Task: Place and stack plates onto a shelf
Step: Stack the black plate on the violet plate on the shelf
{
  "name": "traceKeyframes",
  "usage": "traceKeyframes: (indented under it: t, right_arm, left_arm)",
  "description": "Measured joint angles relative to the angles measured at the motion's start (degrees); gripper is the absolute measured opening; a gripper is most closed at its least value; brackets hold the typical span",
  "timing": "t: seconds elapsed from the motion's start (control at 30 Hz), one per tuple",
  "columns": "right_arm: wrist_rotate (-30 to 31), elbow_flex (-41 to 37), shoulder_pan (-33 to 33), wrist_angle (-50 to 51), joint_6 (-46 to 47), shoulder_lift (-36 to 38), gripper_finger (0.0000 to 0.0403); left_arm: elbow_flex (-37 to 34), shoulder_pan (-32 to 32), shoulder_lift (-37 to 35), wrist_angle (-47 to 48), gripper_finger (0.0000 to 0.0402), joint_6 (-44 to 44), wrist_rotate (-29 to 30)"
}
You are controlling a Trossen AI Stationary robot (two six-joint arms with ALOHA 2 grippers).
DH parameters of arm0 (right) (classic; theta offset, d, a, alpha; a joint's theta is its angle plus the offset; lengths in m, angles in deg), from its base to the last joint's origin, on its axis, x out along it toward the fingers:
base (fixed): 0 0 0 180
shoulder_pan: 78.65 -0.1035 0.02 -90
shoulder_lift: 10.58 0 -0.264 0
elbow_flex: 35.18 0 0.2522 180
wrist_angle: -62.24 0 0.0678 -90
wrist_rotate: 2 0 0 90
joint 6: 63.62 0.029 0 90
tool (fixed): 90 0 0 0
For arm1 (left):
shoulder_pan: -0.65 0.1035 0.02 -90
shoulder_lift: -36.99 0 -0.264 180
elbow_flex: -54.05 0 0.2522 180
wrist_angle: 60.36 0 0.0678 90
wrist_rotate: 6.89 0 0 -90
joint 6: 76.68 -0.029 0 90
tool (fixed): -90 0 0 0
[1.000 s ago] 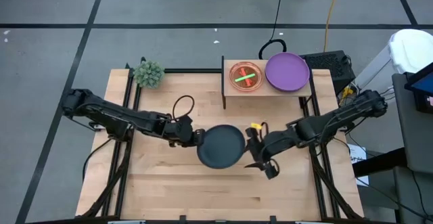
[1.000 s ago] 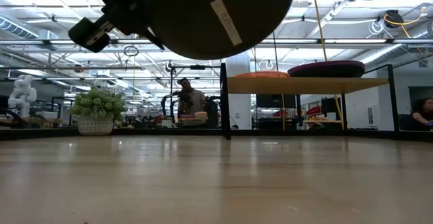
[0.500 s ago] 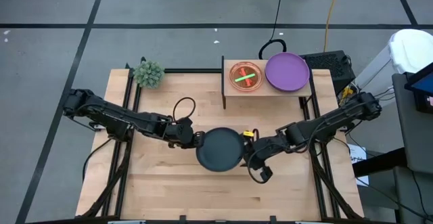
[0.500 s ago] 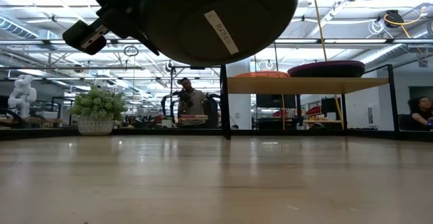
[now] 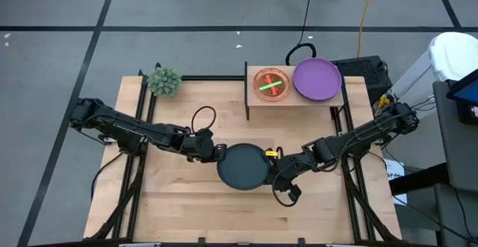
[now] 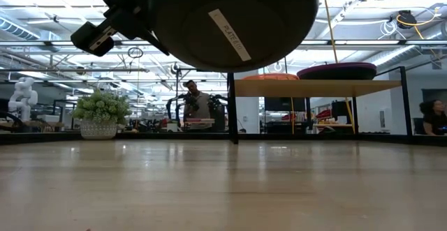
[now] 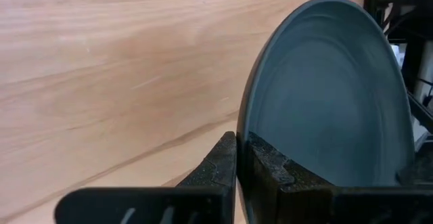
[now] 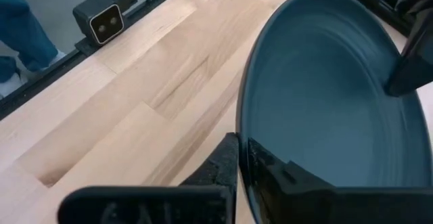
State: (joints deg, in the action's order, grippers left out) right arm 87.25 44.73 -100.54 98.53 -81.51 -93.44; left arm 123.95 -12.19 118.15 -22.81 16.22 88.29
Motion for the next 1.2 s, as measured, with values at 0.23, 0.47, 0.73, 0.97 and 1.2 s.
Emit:
traceKeyframes:
  t: [0.23, 0.47, 0.73, 0.97, 1.2]
  right_arm:
    - [0.6, 0.0, 0.0, 0.1, 0.3, 0.0, 0.0027]
    - [0.6, 0.0, 0.1, 0.1, -0.2, 0.0, 0.0032]
    - [0.4, 0.0, 0.0, 0.1, -0.1, 0.0, 0.0004]
    - [0.9, 0.0, -0.4, 0.3, 2.1, 0.1, 0.0002]
    - [2.5, -0.1, -0.8, 4.6, 10.1, 2.0, 0.0001]
  left_arm:
    - [0.0, 0.0, 0.0, -0.1, 0.0023, 0.3, -0.1]
    - [0.0, 0.0, 0.0, -0.6, 0.0024, 0.7, -0.4]
    - [0.0, 0.0, 0.0, -2.3, 0.0027, -0.5, 3.0]
    - [0.0, 0.0, 0.0, -8.2, 0.0115, -3.8, 8.9]
    - [0.0, -0.5, -0.3, -9.4, 0.0236, -1.4, 19.3]
